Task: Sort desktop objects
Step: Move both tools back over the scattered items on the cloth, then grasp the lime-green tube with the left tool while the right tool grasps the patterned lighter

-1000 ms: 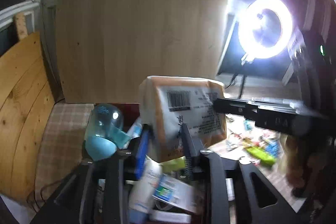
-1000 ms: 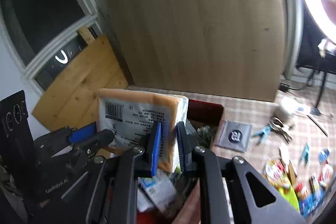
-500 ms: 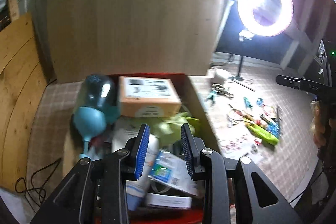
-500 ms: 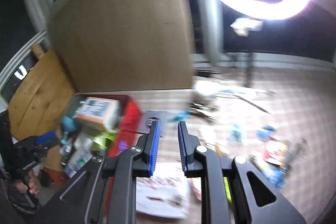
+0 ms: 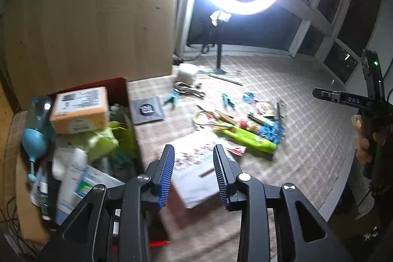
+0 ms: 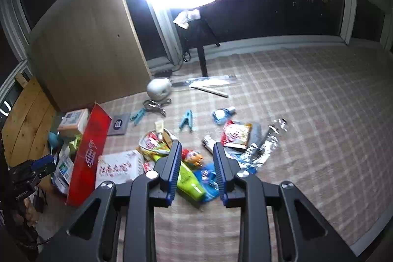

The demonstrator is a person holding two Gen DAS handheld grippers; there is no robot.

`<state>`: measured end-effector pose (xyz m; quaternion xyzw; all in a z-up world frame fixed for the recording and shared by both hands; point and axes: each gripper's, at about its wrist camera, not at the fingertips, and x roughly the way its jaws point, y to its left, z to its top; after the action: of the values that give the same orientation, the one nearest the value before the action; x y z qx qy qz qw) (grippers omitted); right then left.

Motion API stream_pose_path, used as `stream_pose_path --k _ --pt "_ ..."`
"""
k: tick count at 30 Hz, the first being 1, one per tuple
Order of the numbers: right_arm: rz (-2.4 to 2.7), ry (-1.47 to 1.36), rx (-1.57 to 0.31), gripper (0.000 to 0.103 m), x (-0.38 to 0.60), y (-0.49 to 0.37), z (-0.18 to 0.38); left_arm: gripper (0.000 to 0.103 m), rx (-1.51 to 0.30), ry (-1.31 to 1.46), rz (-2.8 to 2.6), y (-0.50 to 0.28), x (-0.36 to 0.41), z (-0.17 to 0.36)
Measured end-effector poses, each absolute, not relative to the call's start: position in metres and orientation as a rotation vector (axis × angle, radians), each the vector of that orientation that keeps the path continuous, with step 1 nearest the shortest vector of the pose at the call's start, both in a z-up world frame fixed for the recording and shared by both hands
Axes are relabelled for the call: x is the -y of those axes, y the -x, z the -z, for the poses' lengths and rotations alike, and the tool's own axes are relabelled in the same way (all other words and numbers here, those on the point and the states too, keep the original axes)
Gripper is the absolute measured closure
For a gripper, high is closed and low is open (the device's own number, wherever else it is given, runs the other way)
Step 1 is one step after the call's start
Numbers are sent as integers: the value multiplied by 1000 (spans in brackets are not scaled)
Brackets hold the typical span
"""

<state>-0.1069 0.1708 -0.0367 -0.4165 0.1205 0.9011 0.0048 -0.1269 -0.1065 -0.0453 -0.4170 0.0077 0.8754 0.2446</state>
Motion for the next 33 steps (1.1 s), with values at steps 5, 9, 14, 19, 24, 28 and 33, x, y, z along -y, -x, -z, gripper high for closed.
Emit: stream_pose_path --k 5,9,14,19,24,28,33 --pt "-2862 1370 -336 77 -195 101 44 71 -13 1209 -2421 125 77 57" --pt "-2900 1474 -252 77 -209 104 61 67 69 1304 -2427 123 67 73" --pt "-2934 1665 -131 77 -215 130 94 67 106 1394 -2362 125 20 97" --pt "-2950 1879 72 77 -201 177 131 67 193 1485 -2227 141 -41 130" --pt "-2906 2050 200 76 -186 214 171 67 271 1621 -2185 156 -64 164" --pt "-2897 2098 319 59 -177 226 190 60 301 1674 -2208 164 -70 176" --pt "-2968 2067 388 50 -169 224 195 49 412 1701 -2249 174 -67 184"
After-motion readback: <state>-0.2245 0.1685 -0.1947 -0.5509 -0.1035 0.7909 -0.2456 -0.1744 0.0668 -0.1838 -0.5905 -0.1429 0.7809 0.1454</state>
